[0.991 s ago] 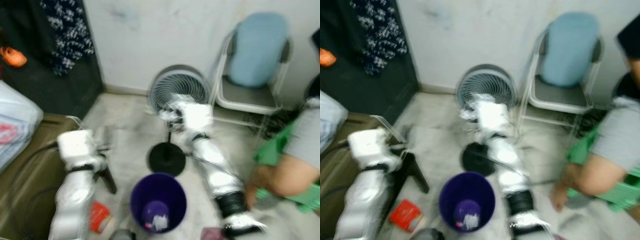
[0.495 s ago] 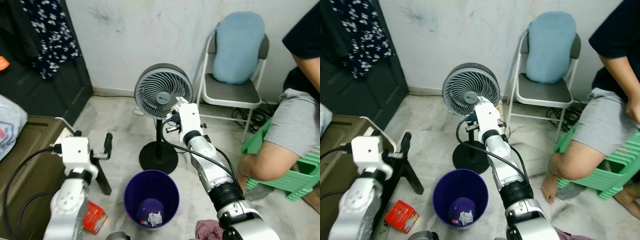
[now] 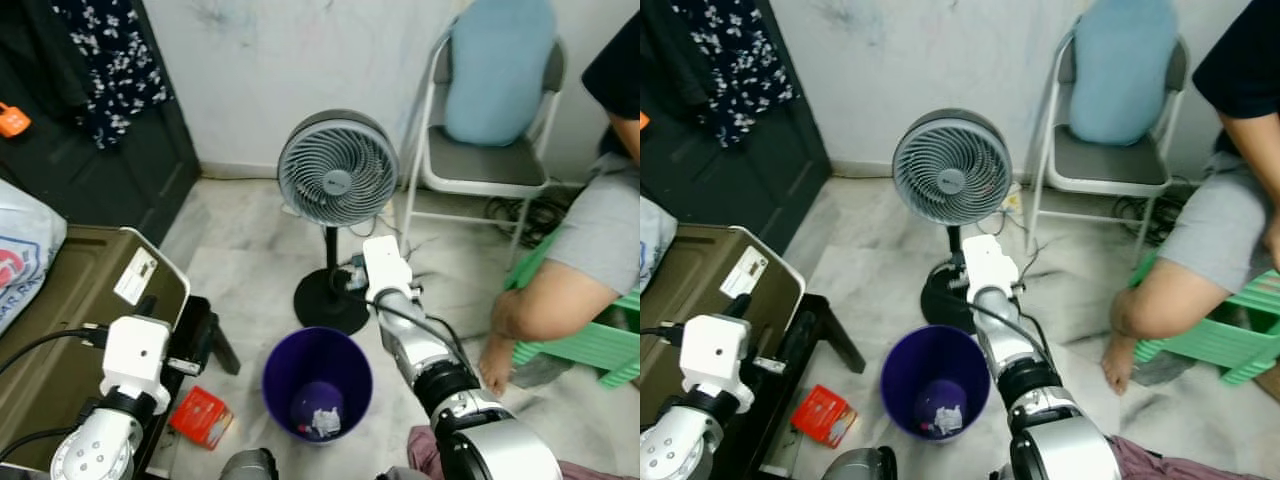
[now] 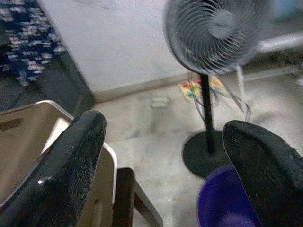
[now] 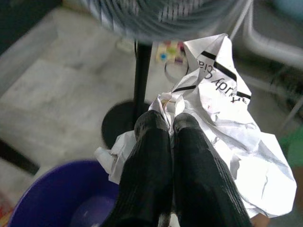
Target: Clean up the room
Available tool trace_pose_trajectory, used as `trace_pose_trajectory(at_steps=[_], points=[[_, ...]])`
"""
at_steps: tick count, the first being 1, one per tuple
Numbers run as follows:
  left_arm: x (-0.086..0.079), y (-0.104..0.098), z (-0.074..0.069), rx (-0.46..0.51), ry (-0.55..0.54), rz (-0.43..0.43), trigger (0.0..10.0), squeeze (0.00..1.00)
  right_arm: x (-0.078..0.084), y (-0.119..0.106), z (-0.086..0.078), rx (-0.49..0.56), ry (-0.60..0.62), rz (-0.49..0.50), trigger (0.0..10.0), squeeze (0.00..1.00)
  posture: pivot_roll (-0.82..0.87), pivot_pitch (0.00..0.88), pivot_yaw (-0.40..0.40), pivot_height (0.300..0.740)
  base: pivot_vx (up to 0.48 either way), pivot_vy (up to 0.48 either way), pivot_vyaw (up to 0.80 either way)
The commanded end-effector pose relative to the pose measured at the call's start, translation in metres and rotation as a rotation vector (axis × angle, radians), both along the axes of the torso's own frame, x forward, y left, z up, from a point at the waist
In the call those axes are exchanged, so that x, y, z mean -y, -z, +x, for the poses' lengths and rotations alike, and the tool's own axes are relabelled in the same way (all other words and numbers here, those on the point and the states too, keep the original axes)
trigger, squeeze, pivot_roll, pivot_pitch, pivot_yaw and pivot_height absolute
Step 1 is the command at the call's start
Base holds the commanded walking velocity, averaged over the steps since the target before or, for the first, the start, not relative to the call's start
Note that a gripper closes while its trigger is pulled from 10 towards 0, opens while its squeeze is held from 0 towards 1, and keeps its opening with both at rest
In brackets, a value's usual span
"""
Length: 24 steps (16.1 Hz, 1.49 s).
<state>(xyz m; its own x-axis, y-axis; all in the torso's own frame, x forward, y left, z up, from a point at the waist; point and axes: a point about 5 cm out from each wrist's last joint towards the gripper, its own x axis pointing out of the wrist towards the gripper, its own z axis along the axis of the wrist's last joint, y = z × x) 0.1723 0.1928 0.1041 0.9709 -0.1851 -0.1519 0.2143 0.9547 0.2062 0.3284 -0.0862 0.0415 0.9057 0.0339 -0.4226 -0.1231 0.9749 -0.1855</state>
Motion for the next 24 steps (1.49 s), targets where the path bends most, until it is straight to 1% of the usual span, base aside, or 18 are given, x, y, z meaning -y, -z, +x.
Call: trace_pose_trajectory(at_steps=[1, 2, 4, 5, 6, 9, 11, 13, 14, 16, 17, 18, 21, 24], points=[[0.000, -0.011, -0.005, 0.013, 0.027, 0.028, 10.0, 0.00, -0.008, 0.000, 0.000, -0.015, 0.014, 0.020, 10.0, 0.00, 0.16, 0.164, 0.123, 0.740, 0.000, 0.000, 0.00], [0.001, -0.015, -0.007, 0.008, 0.032, 0.025, 10.0, 0.00, -0.013, 0.001, -0.001, -0.015, 0.006, 0.025, 10.0, 0.00, 0.17, 0.172, 0.134, 0.740, 0.000, 0.000, 0.00], [0.004, -0.018, -0.011, -0.001, 0.064, 0.034, 10.0, 0.00, -0.015, 0.004, -0.002, -0.037, 0.006, 0.035, 10.0, 0.00, 0.19, 0.188, 0.159, 0.740, 0.000, 0.000, 0.00], [0.008, -0.023, -0.013, -0.001, 0.113, 0.049, 10.0, 0.00, -0.020, 0.008, -0.005, -0.061, -0.002, 0.031, 10.0, 0.00, 0.21, 0.199, 0.187, 0.740, 0.000, 0.000, 0.00], [0.014, -0.029, -0.013, 0.004, 0.158, 0.057, 10.0, 0.00, -0.025, 0.013, -0.009, -0.100, -0.021, 0.028, 10.0, 0.00, 0.22, 0.204, 0.206, 0.740, 0.000, 0.000, 0.00], [0.017, -0.036, -0.009, 0.005, 0.186, 0.060, 10.0, 0.00, -0.030, 0.016, -0.012, -0.135, -0.020, 0.041, 10.0, 0.00, 0.24, 0.215, 0.240, 0.740, 0.000, 0.000, 0.00], [0.016, -0.038, -0.010, 0.000, 0.192, 0.065, 10.0, 0.00, -0.031, 0.018, -0.012, -0.152, -0.011, 0.053, 10.0, 0.00, 0.25, 0.217, 0.249, 0.740, 0.000, 0.000, 0.00], [0.014, -0.039, -0.012, -0.012, 0.202, 0.073, 10.0, 0.00, -0.027, 0.023, -0.015, -0.189, 0.009, 0.069, 10.0, 0.00, 0.25, 0.218, 0.250, 0.740, 0.000, 0.000, 0.00], [0.014, -0.039, -0.012, -0.019, 0.205, 0.076, 10.0, 0.00, -0.023, 0.025, -0.016, -0.203, 0.019, 0.056, 10.0, 0.00, 0.25, 0.217, 0.247, 0.740, 0.000, 0.000, 0.00], [0.014, -0.039, -0.011, -0.024, 0.203, 0.077, 10.0, 0.00, -0.022, 0.026, -0.017, -0.211, 0.030, 0.071, 10.0, 0.00, 0.25, 0.216, 0.247, 0.740, 0.000, 0.000, 0.00], [0.015, -0.039, -0.011, -0.029, 0.203, 0.077, 10.0, 0.00, -0.023, 0.025, -0.015, -0.208, 0.032, 0.094, 10.0, 0.53, 0.25, 0.211, 0.240, 0.740, 0.000, 0.000, 0.00], [0.016, -0.038, -0.011, -0.034, 0.203, 0.078, 10.0, 0.00, -0.024, 0.023, -0.014, -0.205, 0.039, 0.125, 10.0, 1.00, 0.25, 0.210, 0.239, 0.740, 0.000, 0.000, 0.00], [0.016, -0.038, -0.012, -0.041, 0.202, 0.081, 10.0, 0.00, -0.024, 0.022, -0.013, -0.208, 0.044, 0.130, 10.0, 1.00, 0.25, 0.212, 0.237, 0.740, 0.000, 0.000, 0.00], [0.017, -0.037, -0.012, -0.047, 0.199, 0.078, 10.0, 0.00, -0.021, 0.024, -0.013, -0.216, 0.056, 0.127, 10.0, 1.00, 0.24, 0.214, 0.235, 0.740, 0.000, 0.000, 0.00]])
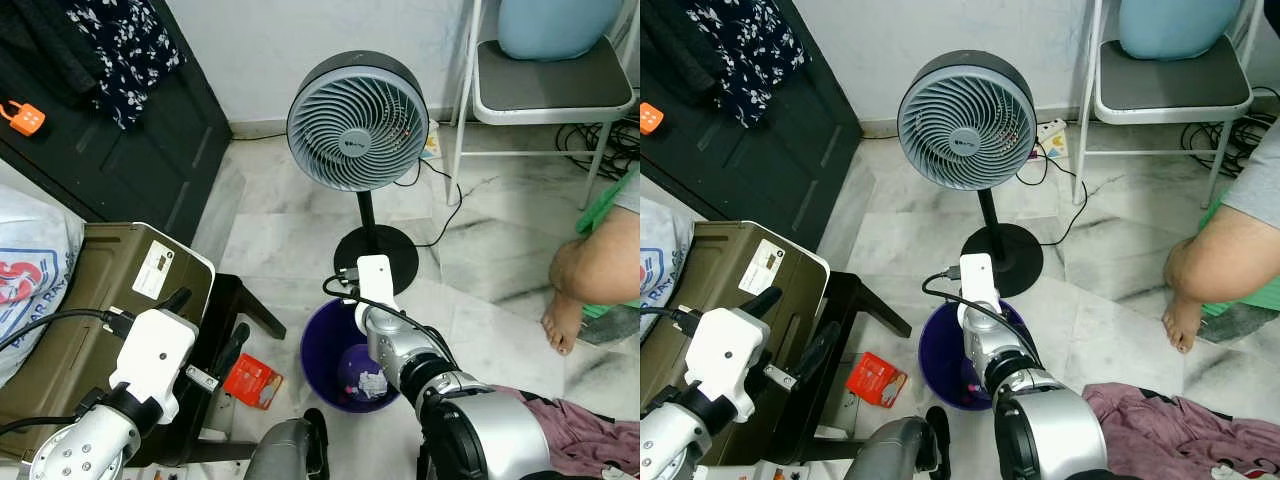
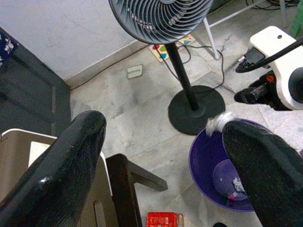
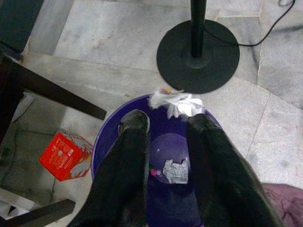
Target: Clean up the room
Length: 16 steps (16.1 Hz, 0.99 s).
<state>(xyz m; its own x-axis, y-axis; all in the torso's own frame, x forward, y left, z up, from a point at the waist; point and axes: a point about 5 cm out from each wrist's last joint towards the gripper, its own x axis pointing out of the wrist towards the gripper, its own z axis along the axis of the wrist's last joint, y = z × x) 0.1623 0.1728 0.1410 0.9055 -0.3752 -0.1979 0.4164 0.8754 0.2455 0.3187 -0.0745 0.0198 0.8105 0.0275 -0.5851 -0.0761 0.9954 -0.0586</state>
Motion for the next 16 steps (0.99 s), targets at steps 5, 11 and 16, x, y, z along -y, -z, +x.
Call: trace_pose_trajectory(at_steps=[5, 11, 16], points=[[-0.001, 0.004, 0.001, -0.009, -0.021, 0.021, 10.0, 0.00, -0.006, -0.005, 0.003, 0.021, -0.013, 0.029, 10.0, 1.00, 0.22, 0.208, 0.214, 0.740, 0.000, 0.000, 0.00], [0.018, 0.013, 0.027, 0.052, -0.043, -0.043, 10.0, 0.00, -0.004, -0.017, 0.012, 0.093, -0.138, 0.069, 10.0, 1.00, 0.10, 0.140, 0.143, 0.740, 0.000, 0.000, 0.00], [0.031, 0.015, 0.055, 0.156, -0.116, -0.052, 10.0, 0.00, -0.020, -0.028, -0.017, 0.163, -0.573, 0.119, 10.0, 1.00, 0.00, 0.055, 0.074, 0.740, 0.000, 0.000, 0.00]])
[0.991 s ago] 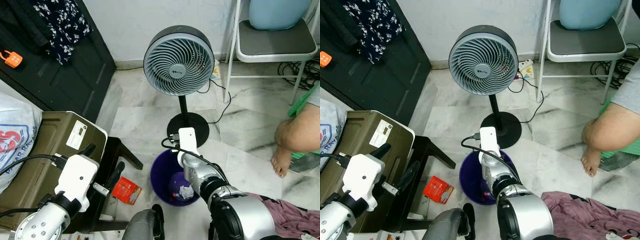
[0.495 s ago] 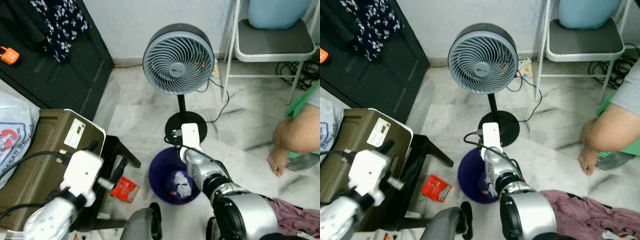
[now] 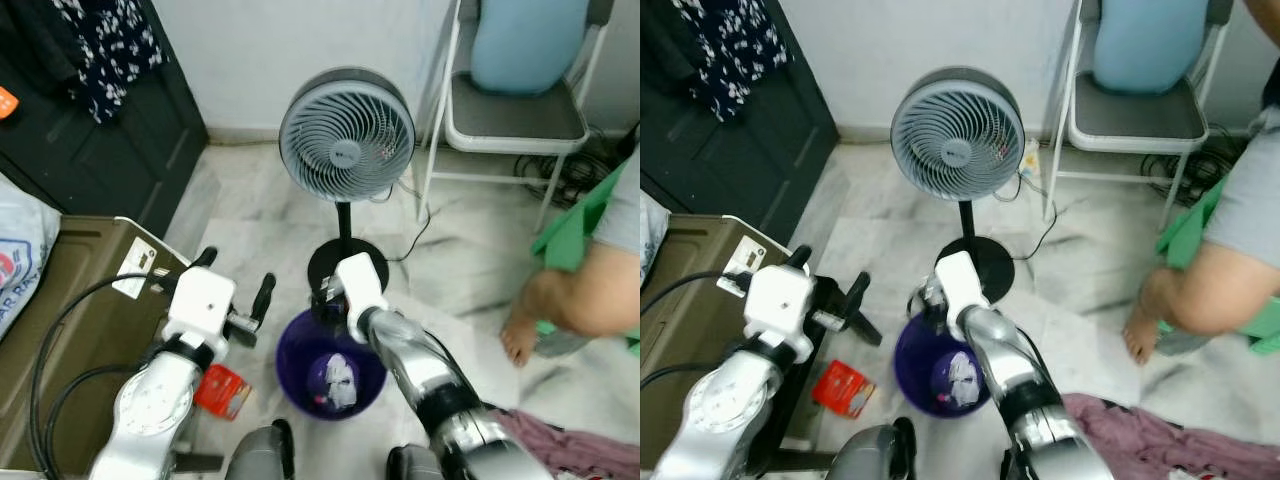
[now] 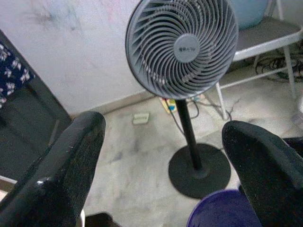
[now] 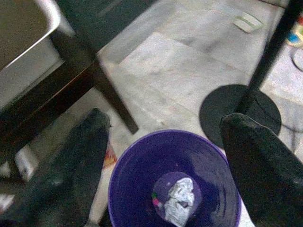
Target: Clean up the room
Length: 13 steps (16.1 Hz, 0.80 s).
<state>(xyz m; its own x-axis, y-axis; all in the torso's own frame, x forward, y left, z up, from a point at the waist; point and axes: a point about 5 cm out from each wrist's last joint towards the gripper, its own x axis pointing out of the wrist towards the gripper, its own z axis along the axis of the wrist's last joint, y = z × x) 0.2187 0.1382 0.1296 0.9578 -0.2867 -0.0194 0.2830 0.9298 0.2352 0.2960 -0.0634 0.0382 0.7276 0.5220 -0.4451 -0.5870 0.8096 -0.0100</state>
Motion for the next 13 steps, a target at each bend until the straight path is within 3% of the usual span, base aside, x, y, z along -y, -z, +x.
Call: trace_pose_trajectory(at_steps=[1, 3, 5, 7, 11, 13], points=[[-0.002, 0.005, 0.001, 0.000, -0.030, 0.011, 10.0, 0.00, -0.006, -0.014, -0.004, 0.066, -0.114, 0.008, 10.0, 1.00, -0.02, 0.042, 0.066, 0.740, 0.000, 0.000, 0.00], [-0.001, 0.010, 0.003, 0.012, -0.057, -0.010, 10.0, 0.00, 0.013, -0.024, -0.014, 0.143, -0.153, -0.015, 10.0, 1.00, -0.03, 0.010, 0.043, 0.740, 0.000, 0.000, 0.00], [-0.002, 0.014, 0.006, 0.029, -0.100, -0.027, 10.0, 0.00, 0.035, -0.044, -0.009, 0.203, -0.051, 0.001, 10.0, 1.00, -0.05, 0.000, 0.014, 0.740, 0.000, 0.000, 0.00], [-0.005, 0.016, 0.007, 0.034, -0.134, -0.043, 10.0, 0.00, 0.050, -0.047, -0.015, 0.192, 0.020, 0.006, 10.0, 1.00, -0.06, 0.000, 0.006, 0.740, 0.000, 0.000, 0.00], [-0.005, 0.019, 0.008, 0.038, -0.130, -0.059, 10.0, 0.00, 0.053, -0.052, -0.036, 0.166, -0.039, 0.027, 10.0, 1.00, -0.08, 0.000, 0.025, 0.740, 0.000, 0.000, 0.00], [-0.004, 0.019, 0.010, 0.044, -0.123, -0.073, 10.0, 0.00, 0.051, -0.061, -0.032, 0.230, -0.004, 0.035, 10.0, 1.00, -0.08, 0.000, 0.031, 0.740, 0.000, 0.000, 0.00]])
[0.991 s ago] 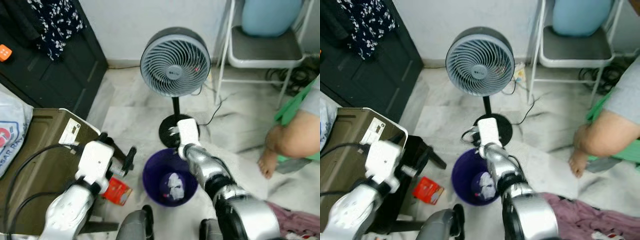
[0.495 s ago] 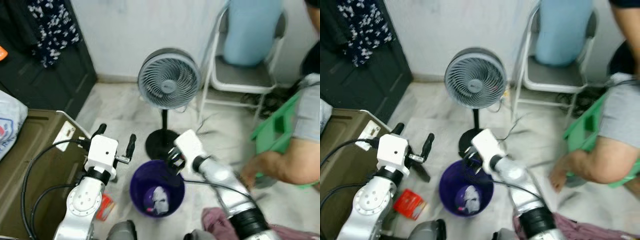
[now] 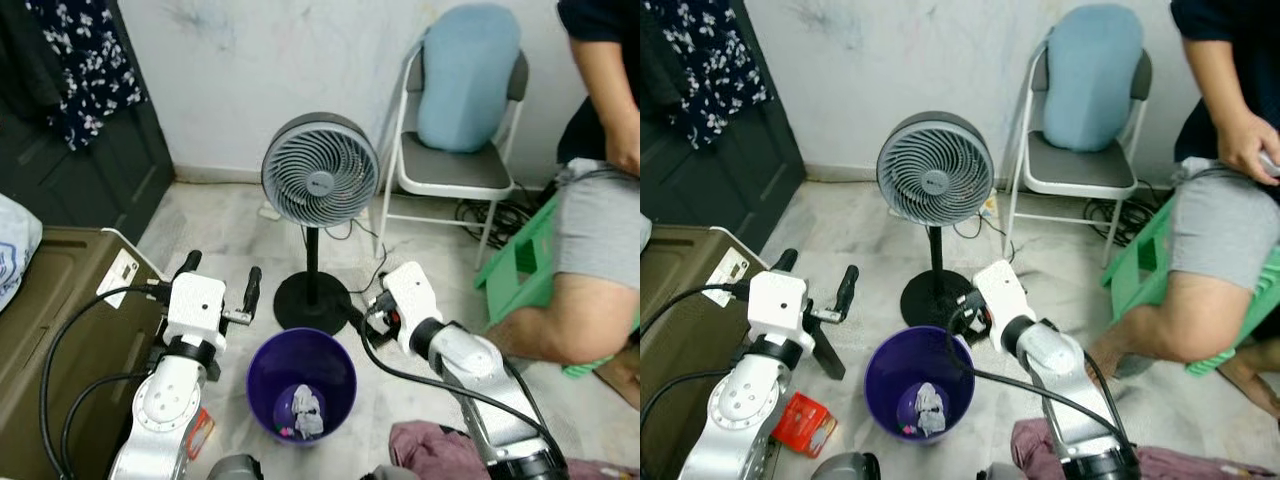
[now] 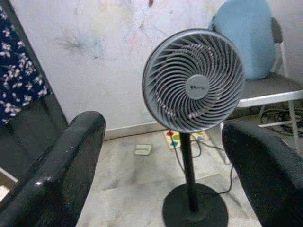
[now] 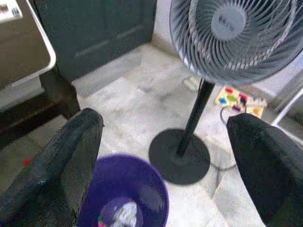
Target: Clean up the room
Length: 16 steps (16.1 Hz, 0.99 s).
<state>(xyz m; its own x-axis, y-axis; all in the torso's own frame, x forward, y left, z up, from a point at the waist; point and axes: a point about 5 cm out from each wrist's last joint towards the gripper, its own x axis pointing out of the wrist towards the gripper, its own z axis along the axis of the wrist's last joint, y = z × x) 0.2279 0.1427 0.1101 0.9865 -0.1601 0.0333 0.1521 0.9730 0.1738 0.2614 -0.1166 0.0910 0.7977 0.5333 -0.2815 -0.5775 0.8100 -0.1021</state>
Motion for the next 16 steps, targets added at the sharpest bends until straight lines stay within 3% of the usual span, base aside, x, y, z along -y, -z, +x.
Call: trace_pose_trajectory(at_steps=[1, 4, 5, 7, 11, 13, 15, 16], points=[[0.000, -0.001, 0.002, 0.008, -0.004, -0.009, 10.0, 0.00, -0.002, -0.011, 0.004, 0.077, 0.015, -0.006, 10.0, 1.00, -0.08, 0.000, 0.034, 0.740, 0.000, 0.000, 0.00], [-0.009, 0.002, 0.002, 0.011, -0.089, -0.037, 10.0, 0.00, -0.002, -0.018, 0.015, 0.135, 0.097, 0.027, 10.0, 1.00, -0.08, 0.000, 0.022, 0.740, 0.000, 0.000, 0.00], [-0.022, 0.001, 0.004, 0.031, -0.210, -0.048, 10.0, 0.00, -0.005, -0.023, 0.019, 0.151, 0.110, 0.053, 10.0, 1.00, -0.08, 0.000, 0.013, 0.740, 0.000, 0.000, 0.00], [-0.026, 0.003, 0.010, 0.030, -0.261, -0.072, 10.0, 0.00, -0.009, -0.025, 0.022, 0.162, 0.112, 0.074, 10.0, 1.00, -0.06, 0.000, -0.003, 0.740, 0.000, 0.000, 0.00], [-0.009, -0.001, 0.024, 0.047, -0.162, -0.117, 10.0, 0.00, -0.020, -0.031, 0.026, 0.194, 0.091, 0.105, 10.0, 1.00, -0.07, 0.000, -0.020, 0.740, 0.000, 0.000, 0.00], [0.007, 0.000, 0.023, 0.046, -0.055, -0.147, 10.0, 0.00, -0.023, -0.036, 0.030, 0.211, 0.090, 0.127, 10.0, 1.00, -0.07, 0.000, -0.027, 0.740, 0.000, 0.000, 0.00], [0.013, 0.002, 0.019, 0.037, 0.004, -0.169, 10.0, 0.00, -0.025, -0.036, 0.029, 0.219, 0.085, 0.127, 10.0, 1.00, -0.08, 0.000, -0.021, 0.740, 0.000, 0.000, 0.00], [0.013, 0.005, 0.019, 0.030, 0.004, -0.145, 10.0, 0.00, -0.025, -0.036, 0.030, 0.221, 0.087, 0.126, 10.0, 0.94, -0.08, 0.000, -0.021, 0.740, 0.000, 0.000, 0.00]])
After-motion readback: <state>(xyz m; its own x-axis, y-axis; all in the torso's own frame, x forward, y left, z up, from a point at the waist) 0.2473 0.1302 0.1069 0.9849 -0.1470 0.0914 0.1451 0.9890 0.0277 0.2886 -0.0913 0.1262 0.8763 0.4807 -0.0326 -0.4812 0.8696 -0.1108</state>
